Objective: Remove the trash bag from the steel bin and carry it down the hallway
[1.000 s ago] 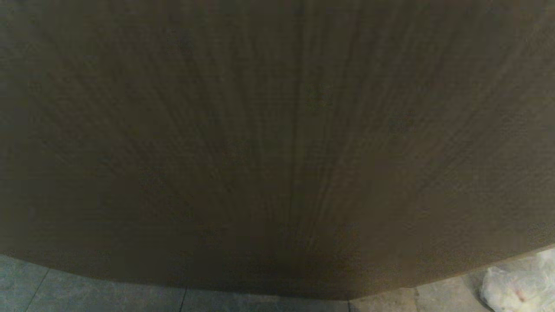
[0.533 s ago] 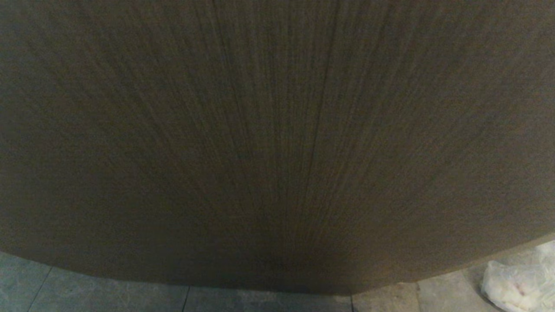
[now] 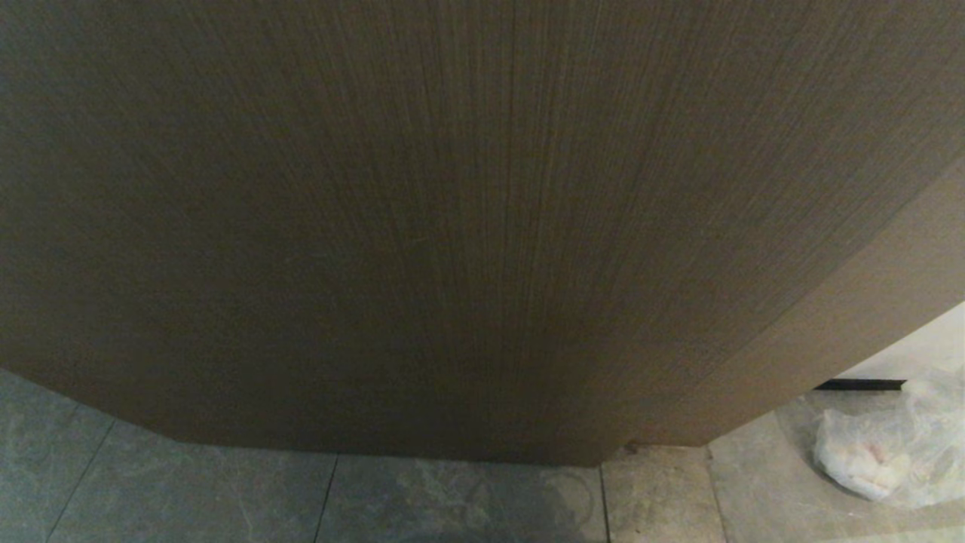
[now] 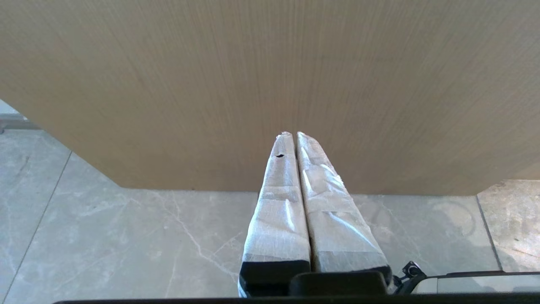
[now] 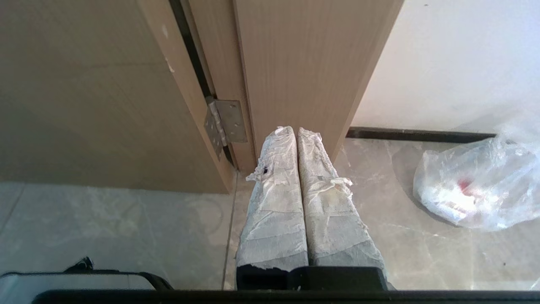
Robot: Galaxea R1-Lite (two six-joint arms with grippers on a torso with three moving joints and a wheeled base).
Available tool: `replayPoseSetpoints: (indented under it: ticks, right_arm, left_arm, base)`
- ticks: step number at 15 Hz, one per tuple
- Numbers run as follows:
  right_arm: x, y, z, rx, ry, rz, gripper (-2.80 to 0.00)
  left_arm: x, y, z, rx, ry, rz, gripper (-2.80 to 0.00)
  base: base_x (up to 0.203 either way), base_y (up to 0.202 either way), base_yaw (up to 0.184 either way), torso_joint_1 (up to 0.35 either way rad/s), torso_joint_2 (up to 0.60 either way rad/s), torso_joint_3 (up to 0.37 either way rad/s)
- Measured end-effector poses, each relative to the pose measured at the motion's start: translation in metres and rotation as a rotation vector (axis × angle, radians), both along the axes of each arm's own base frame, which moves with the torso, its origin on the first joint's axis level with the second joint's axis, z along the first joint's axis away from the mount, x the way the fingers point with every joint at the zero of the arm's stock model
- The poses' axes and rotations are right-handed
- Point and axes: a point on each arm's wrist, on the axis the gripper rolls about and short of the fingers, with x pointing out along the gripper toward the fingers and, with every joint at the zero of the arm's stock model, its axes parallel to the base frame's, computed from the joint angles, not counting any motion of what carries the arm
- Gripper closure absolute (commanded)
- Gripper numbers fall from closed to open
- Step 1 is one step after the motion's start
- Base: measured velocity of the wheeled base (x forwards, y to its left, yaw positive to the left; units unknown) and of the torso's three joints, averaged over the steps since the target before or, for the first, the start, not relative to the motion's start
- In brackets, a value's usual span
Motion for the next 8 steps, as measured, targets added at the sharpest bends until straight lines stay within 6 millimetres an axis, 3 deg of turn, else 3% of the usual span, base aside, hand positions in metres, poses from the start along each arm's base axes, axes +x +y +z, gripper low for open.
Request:
replayPoseSetpoints:
  ticks: [8]
  right_arm:
    - [0.0, 0.0, 0.0, 0.0, 0.0, 0.0, 0.0]
  left_arm:
    - [0.0, 0.0, 0.0001, -0.005, -0.001, -0.002, 0.0]
  base:
    - [0.001, 0.013, -0.002, 0.0, 0.0, 0.0]
